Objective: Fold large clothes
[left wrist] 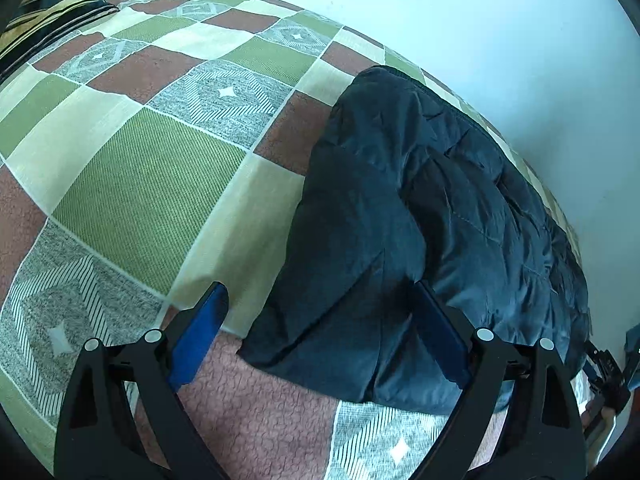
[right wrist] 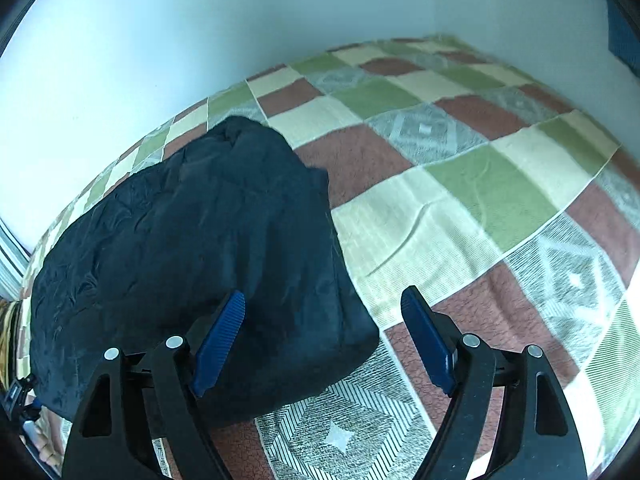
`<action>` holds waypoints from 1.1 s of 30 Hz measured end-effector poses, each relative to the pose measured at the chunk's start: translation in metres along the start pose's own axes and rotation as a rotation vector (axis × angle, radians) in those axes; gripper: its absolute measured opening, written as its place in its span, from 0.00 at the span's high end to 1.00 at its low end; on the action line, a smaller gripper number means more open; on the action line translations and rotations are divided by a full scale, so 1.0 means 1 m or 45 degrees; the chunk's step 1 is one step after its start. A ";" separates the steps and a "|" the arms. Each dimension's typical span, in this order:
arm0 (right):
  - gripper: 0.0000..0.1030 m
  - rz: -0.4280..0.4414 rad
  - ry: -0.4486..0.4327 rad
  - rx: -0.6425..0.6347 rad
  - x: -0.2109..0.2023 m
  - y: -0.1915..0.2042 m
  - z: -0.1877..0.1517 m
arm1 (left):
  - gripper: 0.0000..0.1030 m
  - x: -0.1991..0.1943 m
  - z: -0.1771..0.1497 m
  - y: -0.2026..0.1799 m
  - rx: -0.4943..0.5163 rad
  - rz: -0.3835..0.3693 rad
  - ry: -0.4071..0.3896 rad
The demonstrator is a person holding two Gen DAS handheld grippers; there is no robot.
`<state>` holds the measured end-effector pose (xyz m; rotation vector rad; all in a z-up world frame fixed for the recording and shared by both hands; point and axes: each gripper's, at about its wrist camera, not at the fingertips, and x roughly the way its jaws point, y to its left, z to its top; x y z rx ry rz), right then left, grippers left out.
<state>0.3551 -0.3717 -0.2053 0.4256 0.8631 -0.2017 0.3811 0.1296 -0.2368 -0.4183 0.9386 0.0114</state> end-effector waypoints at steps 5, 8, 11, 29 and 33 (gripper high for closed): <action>0.23 0.046 0.043 -0.025 0.019 0.012 -0.003 | 0.11 0.008 0.002 -0.007 0.030 0.014 -0.014; 0.27 0.045 0.046 -0.028 0.024 0.017 -0.005 | 0.42 0.011 0.002 -0.011 0.031 -0.028 -0.008; 0.48 0.039 0.039 -0.043 0.023 0.019 -0.007 | 0.66 0.009 0.003 -0.024 0.092 -0.013 -0.025; 0.80 0.189 0.025 -0.062 -0.013 0.033 -0.022 | 0.88 -0.049 -0.003 -0.008 0.104 0.004 -0.119; 0.80 0.230 0.058 -0.102 -0.026 0.038 -0.042 | 0.88 -0.072 -0.019 0.013 0.076 0.023 -0.108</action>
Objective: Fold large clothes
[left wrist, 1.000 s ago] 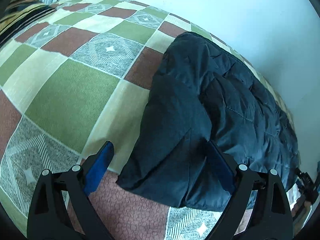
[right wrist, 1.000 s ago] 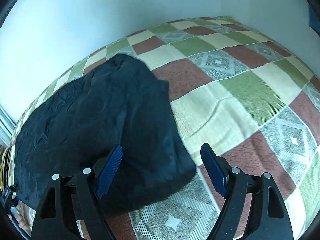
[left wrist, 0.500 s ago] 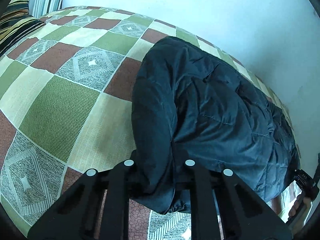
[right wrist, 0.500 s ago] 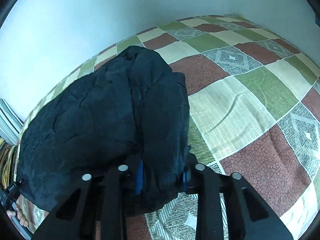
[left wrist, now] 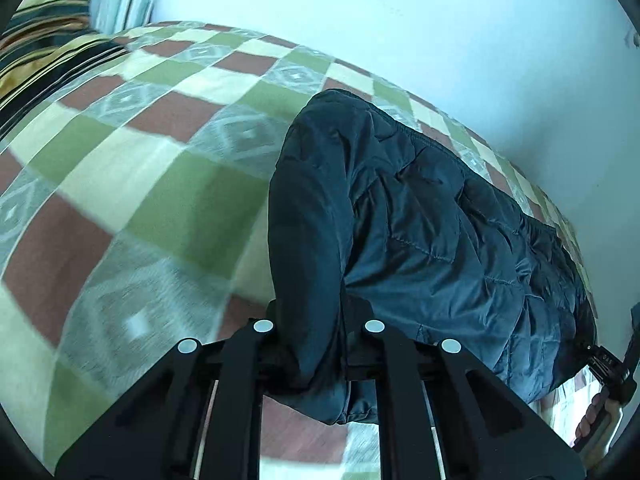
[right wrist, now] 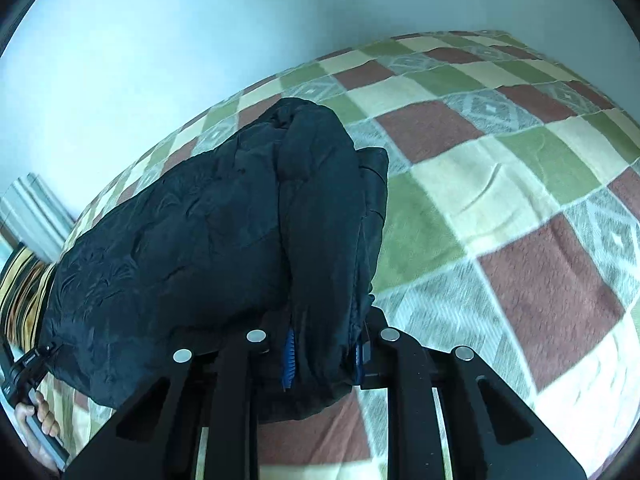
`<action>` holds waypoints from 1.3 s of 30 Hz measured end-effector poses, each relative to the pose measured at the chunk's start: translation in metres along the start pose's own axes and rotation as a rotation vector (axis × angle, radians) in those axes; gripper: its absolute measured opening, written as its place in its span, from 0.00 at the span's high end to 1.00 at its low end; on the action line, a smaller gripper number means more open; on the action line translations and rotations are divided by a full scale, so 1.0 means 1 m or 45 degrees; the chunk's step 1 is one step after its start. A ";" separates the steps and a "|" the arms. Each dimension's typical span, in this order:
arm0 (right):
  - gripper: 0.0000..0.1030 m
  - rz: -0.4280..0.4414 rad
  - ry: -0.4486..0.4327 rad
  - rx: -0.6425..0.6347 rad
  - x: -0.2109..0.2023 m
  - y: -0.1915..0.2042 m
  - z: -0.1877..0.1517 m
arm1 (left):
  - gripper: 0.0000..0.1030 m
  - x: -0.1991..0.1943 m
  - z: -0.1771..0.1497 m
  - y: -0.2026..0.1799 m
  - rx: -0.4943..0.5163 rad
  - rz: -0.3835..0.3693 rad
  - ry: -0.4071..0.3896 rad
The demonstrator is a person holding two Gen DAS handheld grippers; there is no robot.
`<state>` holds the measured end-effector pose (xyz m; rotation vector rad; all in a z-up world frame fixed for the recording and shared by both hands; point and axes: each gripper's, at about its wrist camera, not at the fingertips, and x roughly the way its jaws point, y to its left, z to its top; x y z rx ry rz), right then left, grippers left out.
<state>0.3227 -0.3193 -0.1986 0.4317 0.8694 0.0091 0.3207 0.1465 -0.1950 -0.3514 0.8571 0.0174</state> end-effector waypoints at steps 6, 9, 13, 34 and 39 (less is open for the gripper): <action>0.80 0.054 0.045 -0.044 -0.022 0.008 -0.036 | 0.88 -0.038 -0.030 0.032 -0.039 0.037 0.015; 0.80 0.065 0.063 -0.069 -0.035 0.013 -0.055 | 0.88 -0.058 -0.044 0.045 -0.047 0.057 0.014; 0.80 0.077 0.091 -0.099 -0.049 0.018 -0.079 | 0.88 -0.074 -0.058 0.060 -0.058 0.073 0.019; 0.62 0.019 -0.050 -0.234 -0.104 0.076 -0.078 | 0.25 -0.107 -0.054 0.089 -0.069 0.256 -0.055; 0.62 0.166 0.103 -0.377 -0.060 0.147 -0.091 | 0.22 -0.098 -0.041 0.088 -0.041 0.227 -0.008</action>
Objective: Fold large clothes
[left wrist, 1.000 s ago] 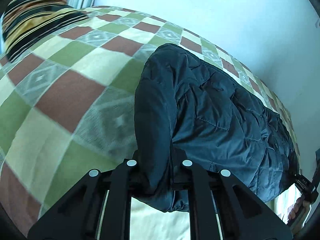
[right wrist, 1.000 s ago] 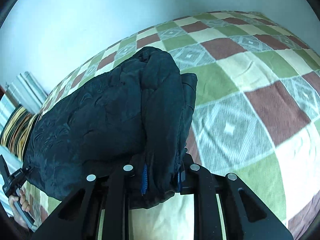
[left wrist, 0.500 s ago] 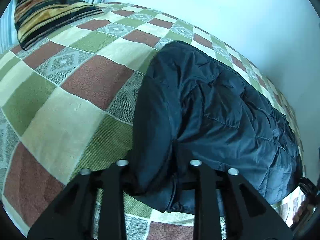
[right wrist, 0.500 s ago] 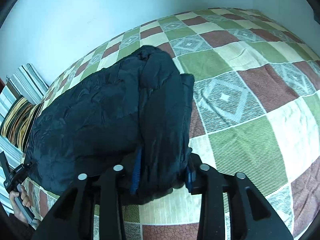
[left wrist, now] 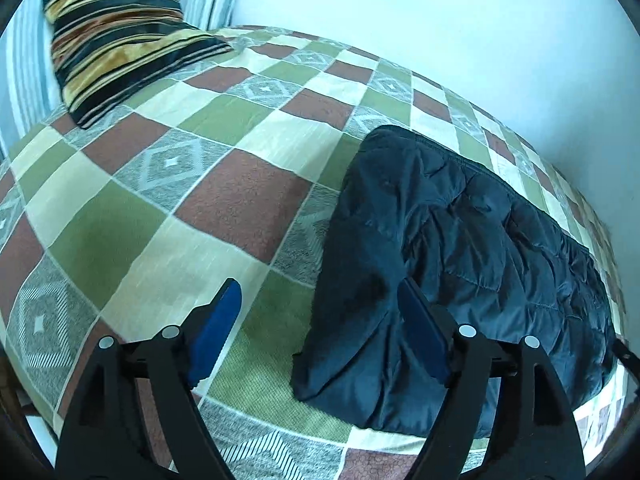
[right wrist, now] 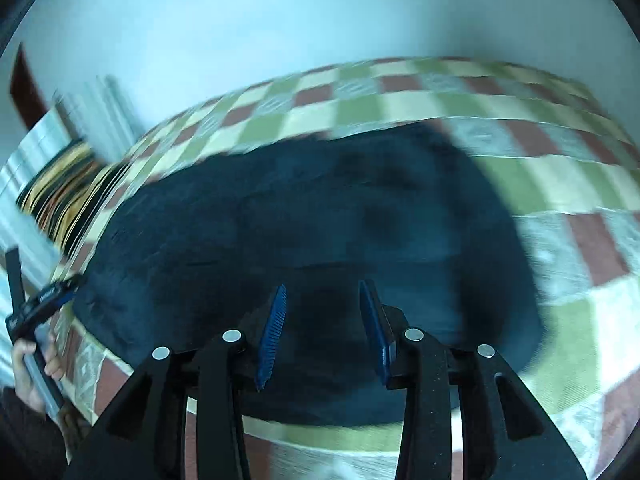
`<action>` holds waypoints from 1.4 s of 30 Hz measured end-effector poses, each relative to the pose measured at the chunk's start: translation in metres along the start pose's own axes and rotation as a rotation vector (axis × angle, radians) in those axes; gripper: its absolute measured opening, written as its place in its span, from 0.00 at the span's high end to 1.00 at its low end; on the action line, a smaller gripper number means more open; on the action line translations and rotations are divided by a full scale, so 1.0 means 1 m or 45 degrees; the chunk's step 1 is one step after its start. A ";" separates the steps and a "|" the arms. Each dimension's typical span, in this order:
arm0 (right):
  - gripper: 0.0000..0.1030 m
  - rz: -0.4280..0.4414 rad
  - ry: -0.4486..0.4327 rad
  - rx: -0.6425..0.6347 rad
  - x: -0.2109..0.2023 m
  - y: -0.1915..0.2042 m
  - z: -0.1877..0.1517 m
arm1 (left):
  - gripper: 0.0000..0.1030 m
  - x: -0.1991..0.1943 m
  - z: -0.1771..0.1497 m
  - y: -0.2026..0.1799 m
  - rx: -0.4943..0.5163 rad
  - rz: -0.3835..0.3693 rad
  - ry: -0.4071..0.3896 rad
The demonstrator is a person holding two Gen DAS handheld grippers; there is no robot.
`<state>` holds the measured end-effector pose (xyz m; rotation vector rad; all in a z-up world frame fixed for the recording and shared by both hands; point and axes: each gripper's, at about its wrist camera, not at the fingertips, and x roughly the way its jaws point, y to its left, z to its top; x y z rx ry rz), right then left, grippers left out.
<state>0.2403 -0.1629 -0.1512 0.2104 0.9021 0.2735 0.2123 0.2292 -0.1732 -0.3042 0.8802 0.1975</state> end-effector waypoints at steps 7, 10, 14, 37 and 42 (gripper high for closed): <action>0.62 0.032 0.020 -0.141 0.051 0.062 0.008 | 0.22 0.020 0.013 -0.008 0.062 -0.019 0.053; 0.62 0.003 0.135 -0.155 0.082 0.063 0.002 | 0.22 0.028 0.018 -0.010 0.087 -0.014 0.073; 0.63 -0.031 0.110 -0.186 0.090 0.063 -0.004 | 0.21 0.044 0.023 -0.013 0.137 0.008 0.117; 0.61 -0.107 0.029 -0.238 0.093 0.075 -0.012 | 0.11 0.067 0.020 -0.014 0.237 -0.124 0.260; 0.61 -0.110 0.025 -0.236 0.093 0.077 -0.012 | 0.09 0.089 0.012 -0.007 0.162 -0.183 0.373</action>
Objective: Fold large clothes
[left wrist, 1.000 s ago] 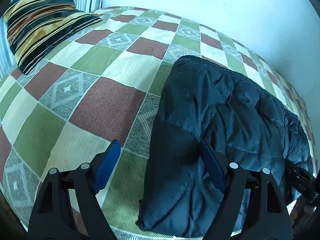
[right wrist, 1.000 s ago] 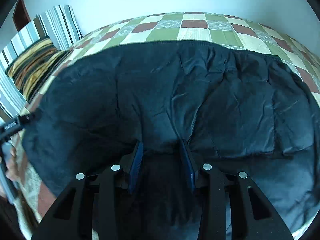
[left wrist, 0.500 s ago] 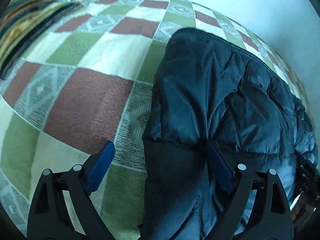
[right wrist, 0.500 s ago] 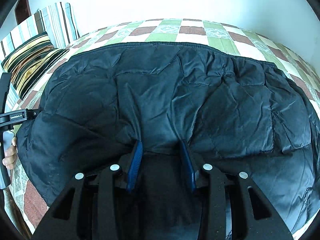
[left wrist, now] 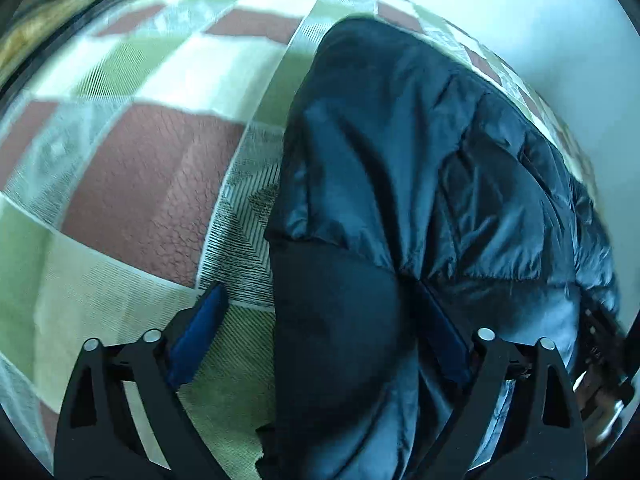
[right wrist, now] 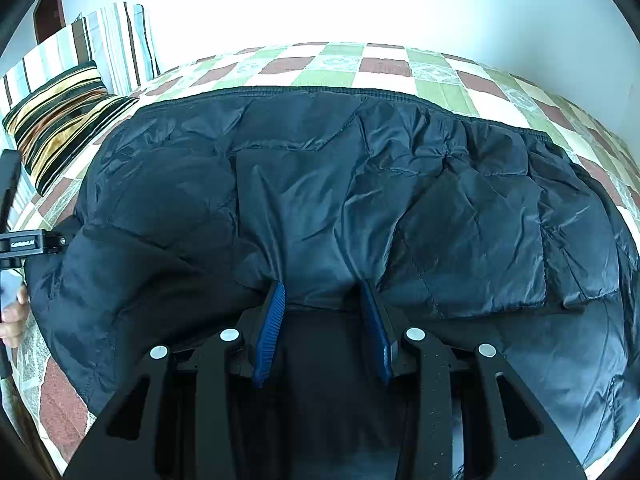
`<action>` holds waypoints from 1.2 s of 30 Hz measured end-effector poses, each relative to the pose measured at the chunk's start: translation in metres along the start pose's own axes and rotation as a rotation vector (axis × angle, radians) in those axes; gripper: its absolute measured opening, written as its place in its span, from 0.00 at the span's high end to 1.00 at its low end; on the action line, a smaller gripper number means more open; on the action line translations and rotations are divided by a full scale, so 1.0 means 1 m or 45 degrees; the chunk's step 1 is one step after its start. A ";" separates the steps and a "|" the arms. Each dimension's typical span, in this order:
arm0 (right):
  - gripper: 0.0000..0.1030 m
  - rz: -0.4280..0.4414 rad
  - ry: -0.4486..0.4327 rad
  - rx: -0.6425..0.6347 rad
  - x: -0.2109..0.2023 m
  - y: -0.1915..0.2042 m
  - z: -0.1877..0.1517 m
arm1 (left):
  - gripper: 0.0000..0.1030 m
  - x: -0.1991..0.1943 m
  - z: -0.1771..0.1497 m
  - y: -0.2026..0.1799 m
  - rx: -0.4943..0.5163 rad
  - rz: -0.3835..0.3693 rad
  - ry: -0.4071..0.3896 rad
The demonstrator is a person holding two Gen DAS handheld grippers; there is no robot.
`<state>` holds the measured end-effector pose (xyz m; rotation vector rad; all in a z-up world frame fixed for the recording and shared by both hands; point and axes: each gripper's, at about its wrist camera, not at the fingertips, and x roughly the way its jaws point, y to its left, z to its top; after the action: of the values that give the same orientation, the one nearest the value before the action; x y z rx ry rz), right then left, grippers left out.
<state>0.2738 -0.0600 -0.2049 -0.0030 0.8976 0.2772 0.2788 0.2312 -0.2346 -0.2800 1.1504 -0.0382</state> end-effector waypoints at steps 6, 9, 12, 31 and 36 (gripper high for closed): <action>0.61 -0.017 -0.018 0.000 -0.001 0.003 -0.001 | 0.51 -0.002 0.001 -0.023 0.069 -0.052 0.030; 0.61 -0.019 -0.027 -0.001 -0.001 0.003 -0.003 | 0.62 -0.001 0.002 -0.022 0.023 -0.082 0.036; 0.61 -0.016 -0.036 -0.005 -0.001 0.004 -0.003 | 0.80 -0.012 0.003 -0.027 0.013 -0.088 0.010; 0.61 -0.032 -0.034 -0.022 0.000 0.008 -0.003 | 0.91 -0.114 0.001 -0.161 0.357 -0.174 -0.308; 0.61 0.008 -0.044 0.008 -0.018 -0.002 0.002 | 0.92 -0.117 -0.004 -0.187 0.409 -0.146 -0.340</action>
<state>0.2653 -0.0657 -0.1893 0.0102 0.8641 0.2795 0.2482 0.0701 -0.0870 -0.0618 0.8463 -0.2765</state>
